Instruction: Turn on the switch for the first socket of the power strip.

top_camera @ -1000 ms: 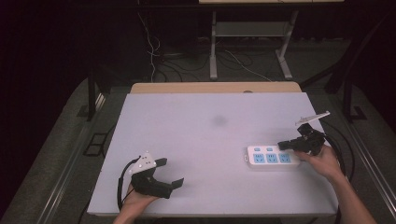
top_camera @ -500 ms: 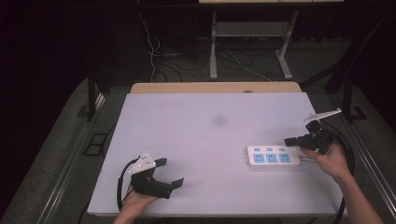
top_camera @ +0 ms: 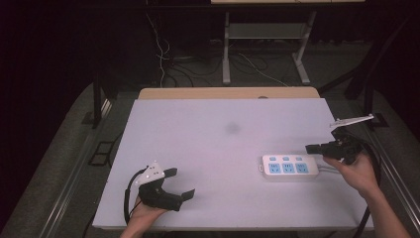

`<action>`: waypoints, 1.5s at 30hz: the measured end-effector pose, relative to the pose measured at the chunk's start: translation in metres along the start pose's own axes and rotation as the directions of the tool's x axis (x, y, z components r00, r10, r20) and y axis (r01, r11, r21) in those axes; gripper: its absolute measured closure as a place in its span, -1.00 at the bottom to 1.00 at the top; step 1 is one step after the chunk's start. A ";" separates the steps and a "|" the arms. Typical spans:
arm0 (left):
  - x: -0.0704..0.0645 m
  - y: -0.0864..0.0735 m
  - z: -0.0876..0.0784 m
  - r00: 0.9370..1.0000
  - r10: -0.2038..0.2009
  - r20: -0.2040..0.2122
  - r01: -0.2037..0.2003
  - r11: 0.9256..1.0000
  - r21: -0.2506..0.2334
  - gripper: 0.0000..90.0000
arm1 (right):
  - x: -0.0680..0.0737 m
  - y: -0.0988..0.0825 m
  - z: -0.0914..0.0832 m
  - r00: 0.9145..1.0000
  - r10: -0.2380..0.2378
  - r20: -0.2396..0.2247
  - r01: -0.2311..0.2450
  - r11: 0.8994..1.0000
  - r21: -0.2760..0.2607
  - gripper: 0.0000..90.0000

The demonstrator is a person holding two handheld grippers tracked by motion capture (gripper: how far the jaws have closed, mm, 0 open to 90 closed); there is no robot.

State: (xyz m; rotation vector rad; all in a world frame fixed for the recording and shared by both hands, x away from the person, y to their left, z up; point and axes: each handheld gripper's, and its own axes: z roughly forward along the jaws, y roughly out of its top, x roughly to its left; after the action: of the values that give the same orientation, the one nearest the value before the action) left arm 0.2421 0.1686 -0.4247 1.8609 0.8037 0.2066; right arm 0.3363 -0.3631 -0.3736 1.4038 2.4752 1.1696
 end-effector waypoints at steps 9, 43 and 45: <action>0.002 0.000 -0.003 1.000 -0.005 -0.009 0.005 1.000 -0.006 -1.00 | 0.014 -0.006 -0.008 0.999 0.043 -0.009 -0.043 0.997 -0.067 0.24; 0.002 0.000 -0.004 1.000 -0.006 -0.010 0.005 1.000 -0.013 -1.00 | 0.073 -0.054 0.005 0.998 0.009 -0.066 -0.022 0.982 -0.187 -0.99; 0.001 0.000 -0.003 1.000 -0.004 -0.010 0.004 1.000 -0.011 -1.00 | 0.078 -0.056 0.009 0.997 -0.007 -0.075 -0.007 0.983 -0.183 -0.99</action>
State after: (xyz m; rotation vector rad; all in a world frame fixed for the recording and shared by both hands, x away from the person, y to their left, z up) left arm 0.2418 0.1719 -0.4233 1.8489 0.8111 0.2178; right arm 0.2546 -0.3154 -0.3933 1.3334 2.3425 1.4351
